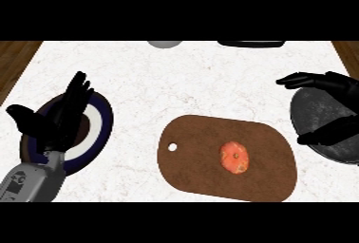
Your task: Pick the squash from the cutting board and place it in the pan
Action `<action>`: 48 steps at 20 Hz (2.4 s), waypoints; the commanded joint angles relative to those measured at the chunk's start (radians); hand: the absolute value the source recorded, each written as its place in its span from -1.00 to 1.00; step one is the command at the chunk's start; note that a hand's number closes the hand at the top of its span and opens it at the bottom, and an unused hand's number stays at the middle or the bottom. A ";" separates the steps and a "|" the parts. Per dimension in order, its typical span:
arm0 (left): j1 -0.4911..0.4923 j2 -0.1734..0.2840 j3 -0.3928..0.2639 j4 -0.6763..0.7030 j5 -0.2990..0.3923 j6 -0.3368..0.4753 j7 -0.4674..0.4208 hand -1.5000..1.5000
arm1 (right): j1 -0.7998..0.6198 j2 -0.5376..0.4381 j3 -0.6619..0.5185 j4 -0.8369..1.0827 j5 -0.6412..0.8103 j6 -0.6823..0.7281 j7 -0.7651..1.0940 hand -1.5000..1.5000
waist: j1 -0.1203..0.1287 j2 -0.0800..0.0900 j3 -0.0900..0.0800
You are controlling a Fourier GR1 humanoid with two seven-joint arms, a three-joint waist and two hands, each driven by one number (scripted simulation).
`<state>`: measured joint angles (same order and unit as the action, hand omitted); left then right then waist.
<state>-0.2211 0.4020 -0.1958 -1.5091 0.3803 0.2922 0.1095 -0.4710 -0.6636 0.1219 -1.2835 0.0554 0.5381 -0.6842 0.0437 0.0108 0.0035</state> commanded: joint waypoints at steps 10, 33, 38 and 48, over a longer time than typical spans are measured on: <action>0.042 -0.015 0.016 -0.032 -0.031 0.011 0.023 0.00 | -0.256 0.030 0.287 -0.043 0.351 -0.048 0.010 -1.00 | -0.020 -0.009 -0.004; 0.082 -0.042 0.088 -0.070 -0.077 -0.038 0.056 0.00 | -0.031 -0.075 0.511 -0.431 0.848 -0.082 0.178 -1.00 | -0.048 -0.013 -0.004; 0.023 -0.063 0.108 -0.105 -0.086 -0.025 0.156 0.00 | -0.007 -0.004 0.465 -0.499 0.863 0.025 0.181 -1.00 | -0.047 -0.013 -0.004; 0.041 -0.112 0.152 -0.006 -0.134 -0.097 0.049 0.00 | 0.031 0.131 0.481 -0.388 1.090 -0.014 0.200 -1.00 | -0.042 -0.010 -0.004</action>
<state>-0.1692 0.3142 -0.0618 -1.5651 0.2611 0.2161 0.1921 -0.4567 -0.5675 0.6133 -1.7165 1.0728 0.5569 -0.4707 0.0019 -0.0006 -0.0001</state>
